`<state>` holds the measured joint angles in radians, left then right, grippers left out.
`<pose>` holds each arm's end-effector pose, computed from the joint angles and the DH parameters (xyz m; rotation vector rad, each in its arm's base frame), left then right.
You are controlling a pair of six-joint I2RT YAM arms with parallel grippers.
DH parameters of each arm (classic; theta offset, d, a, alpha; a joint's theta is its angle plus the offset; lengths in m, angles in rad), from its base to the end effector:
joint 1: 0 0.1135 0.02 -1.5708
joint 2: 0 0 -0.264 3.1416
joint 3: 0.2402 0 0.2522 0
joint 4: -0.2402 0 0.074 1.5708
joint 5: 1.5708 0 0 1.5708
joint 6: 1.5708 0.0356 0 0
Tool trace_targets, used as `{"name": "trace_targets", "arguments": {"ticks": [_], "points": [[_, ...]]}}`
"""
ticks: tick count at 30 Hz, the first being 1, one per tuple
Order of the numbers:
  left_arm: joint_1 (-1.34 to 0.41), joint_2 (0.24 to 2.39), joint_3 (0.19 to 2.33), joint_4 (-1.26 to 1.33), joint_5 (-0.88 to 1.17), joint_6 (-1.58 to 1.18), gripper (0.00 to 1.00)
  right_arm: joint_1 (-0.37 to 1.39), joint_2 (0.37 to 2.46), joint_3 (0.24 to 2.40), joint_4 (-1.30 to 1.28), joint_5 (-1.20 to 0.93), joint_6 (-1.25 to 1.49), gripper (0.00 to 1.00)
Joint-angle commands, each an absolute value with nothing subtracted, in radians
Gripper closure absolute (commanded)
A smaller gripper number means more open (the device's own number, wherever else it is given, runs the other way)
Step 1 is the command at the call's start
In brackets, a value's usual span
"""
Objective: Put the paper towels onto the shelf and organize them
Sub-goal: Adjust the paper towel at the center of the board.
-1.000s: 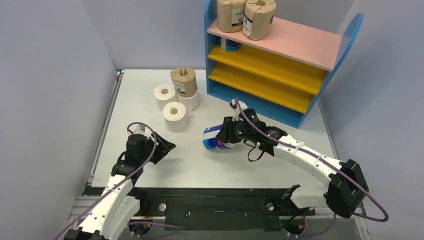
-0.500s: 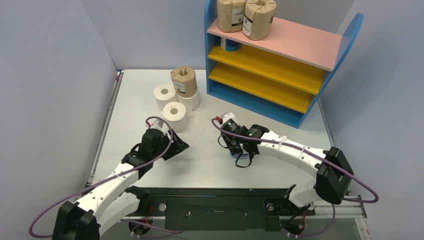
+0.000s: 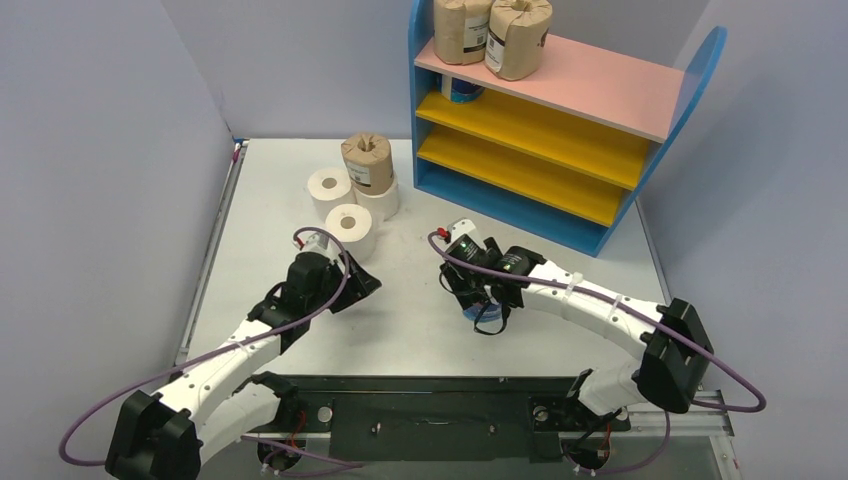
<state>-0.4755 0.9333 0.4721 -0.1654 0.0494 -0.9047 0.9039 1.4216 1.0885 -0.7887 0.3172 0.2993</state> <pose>0.1749 -0.0921 0.2061 -0.4657 2.2742 -0.7988 0.1811 0.2121 0.2540 -0.6825 2.5069 -0.0068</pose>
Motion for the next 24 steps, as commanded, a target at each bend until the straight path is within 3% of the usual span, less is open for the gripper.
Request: {"name": "trace_targets", "arguments": {"ticks": [1, 12, 15, 17, 24], "points": [[-0.481, 0.955, 0.492, -0.082, 0.048, -0.904, 0.36, 0.898, 1.343, 1.092, -0.774, 0.336, 0.323, 0.35], [-0.617, 0.992, 0.551, -0.12, -0.088, -0.855, 0.34, 0.854, 1.345, 1.02, -0.658, 0.193, 0.34, 0.37], [-0.617, 0.994, 0.554, -0.124, -0.094, -0.855, 0.24, 0.852, 1.358, 1.014, -0.645, 0.188, 0.343, 0.39], [-0.617, 0.989, 0.554, -0.125, -0.098, -0.85, 0.01, 0.851, 1.364, 1.01, -0.641, 0.188, 0.343, 0.41], [-0.618, 0.991, 0.598, -0.192, -0.132, -0.845, 0.04, 0.851, 1.38, 1.004, -0.641, 0.178, 0.339, 0.45]]}}
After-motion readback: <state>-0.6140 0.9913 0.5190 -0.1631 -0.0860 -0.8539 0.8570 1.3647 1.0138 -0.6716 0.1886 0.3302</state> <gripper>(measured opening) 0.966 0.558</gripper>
